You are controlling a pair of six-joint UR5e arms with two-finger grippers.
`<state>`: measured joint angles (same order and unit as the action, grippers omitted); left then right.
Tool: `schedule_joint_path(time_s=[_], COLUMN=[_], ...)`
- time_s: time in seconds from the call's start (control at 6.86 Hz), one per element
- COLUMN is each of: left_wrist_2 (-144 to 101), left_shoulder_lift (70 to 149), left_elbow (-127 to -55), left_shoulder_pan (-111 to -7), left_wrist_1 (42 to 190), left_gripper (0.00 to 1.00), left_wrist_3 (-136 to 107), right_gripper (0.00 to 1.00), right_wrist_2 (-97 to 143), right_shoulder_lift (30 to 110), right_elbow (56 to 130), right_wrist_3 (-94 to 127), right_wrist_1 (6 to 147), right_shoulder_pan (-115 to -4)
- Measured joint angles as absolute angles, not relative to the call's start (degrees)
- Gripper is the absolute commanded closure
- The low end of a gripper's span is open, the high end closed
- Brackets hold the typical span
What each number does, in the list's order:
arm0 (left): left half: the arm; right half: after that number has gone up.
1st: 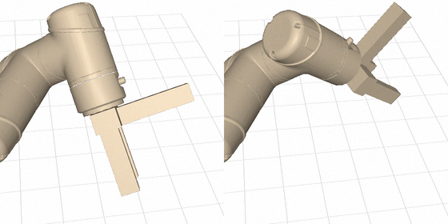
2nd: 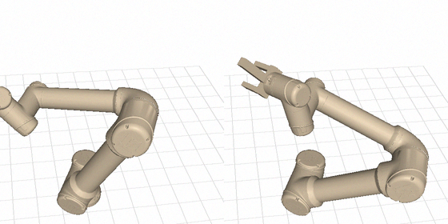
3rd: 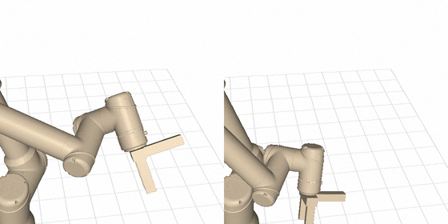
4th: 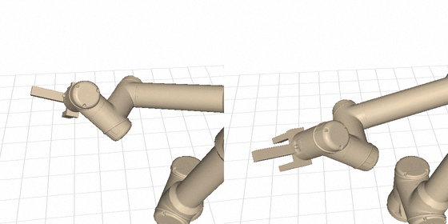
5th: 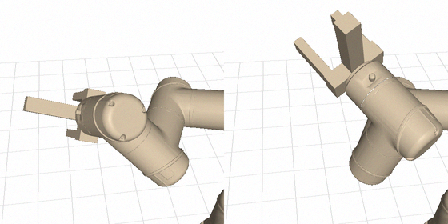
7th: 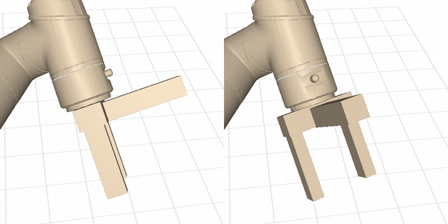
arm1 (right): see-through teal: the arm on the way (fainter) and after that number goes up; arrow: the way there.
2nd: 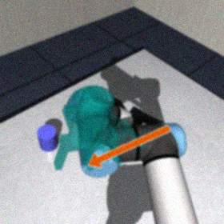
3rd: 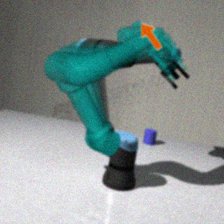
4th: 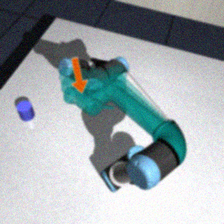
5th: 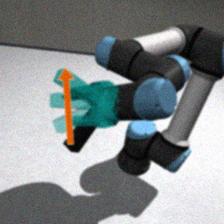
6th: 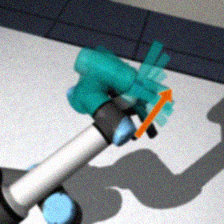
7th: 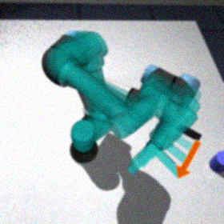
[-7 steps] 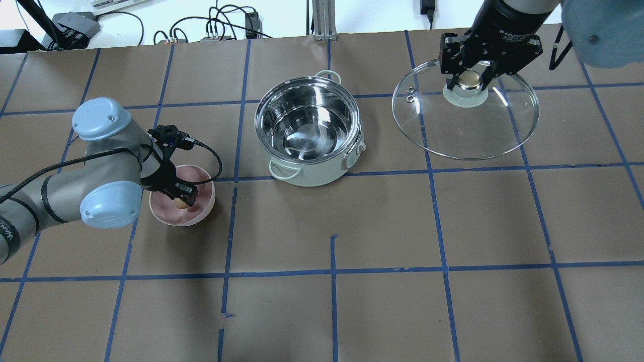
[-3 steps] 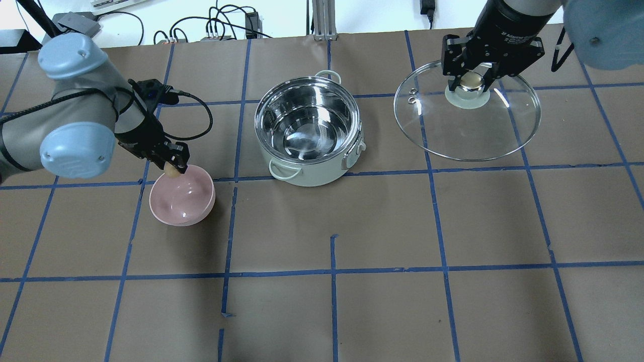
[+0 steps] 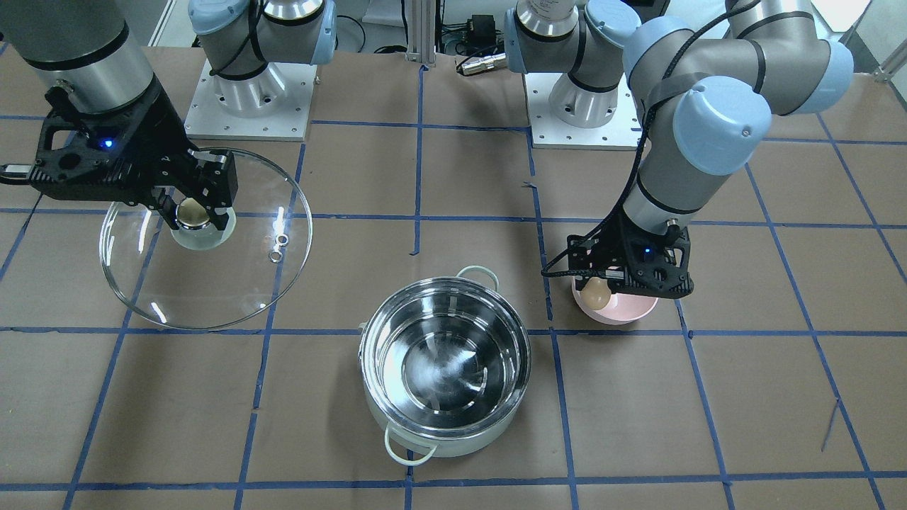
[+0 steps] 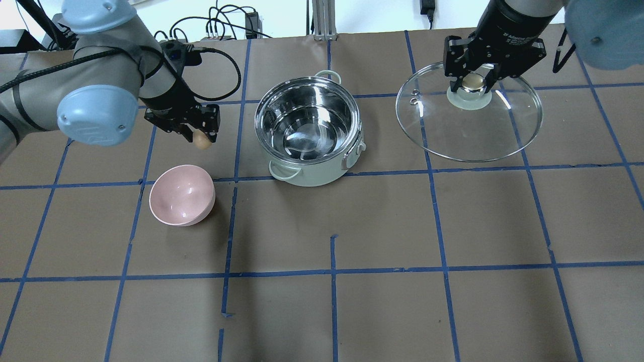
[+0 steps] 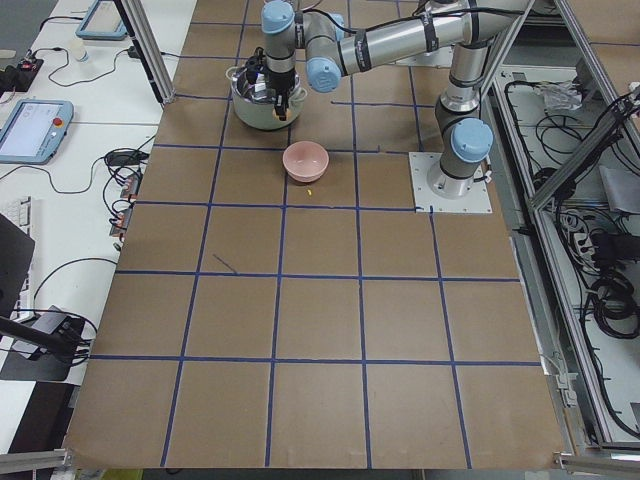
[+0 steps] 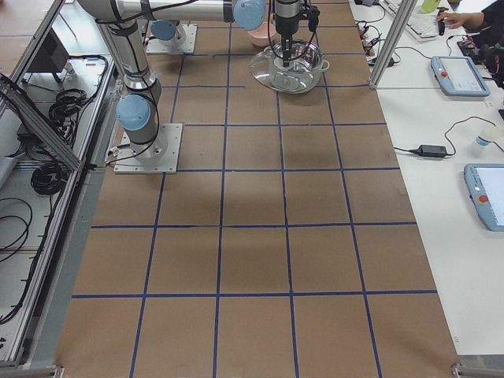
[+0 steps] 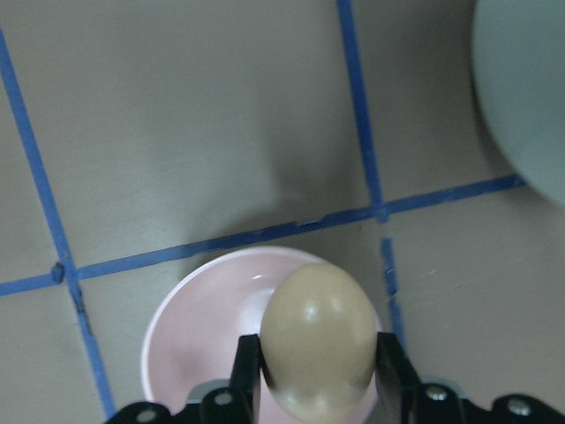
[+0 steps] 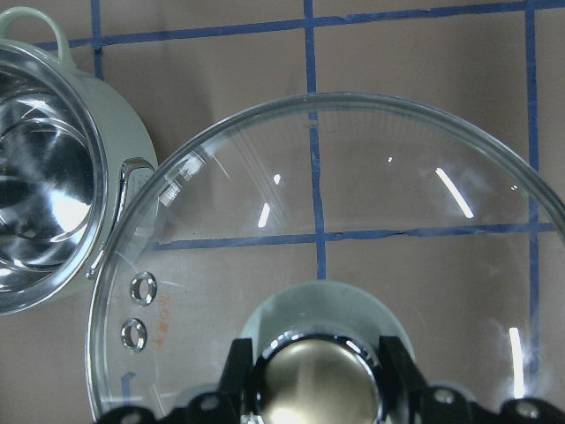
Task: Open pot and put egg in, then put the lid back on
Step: 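Lift the egg with the left gripper and carry it over the pot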
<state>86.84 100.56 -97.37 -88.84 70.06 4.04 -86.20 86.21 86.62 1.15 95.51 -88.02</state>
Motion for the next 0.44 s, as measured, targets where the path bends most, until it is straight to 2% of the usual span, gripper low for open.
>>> schedule_joint_path(time_s=[0.44], left_wrist_2=[85.02], left_shoulder_lift=[105.63], left_elbow=[-91.14], left_shoulder_pan=[-96.17], left_wrist_1=[66.74], left_gripper=[0.95], left_wrist_3=[-8.71], right_gripper=[0.9], right_wrist_2=[-86.19], right_shoulder_lift=[86.06], right_elbow=[86.72], right_wrist_3=[-1.67], right_wrist_1=[95.45], right_shoulder_pan=[-86.9])
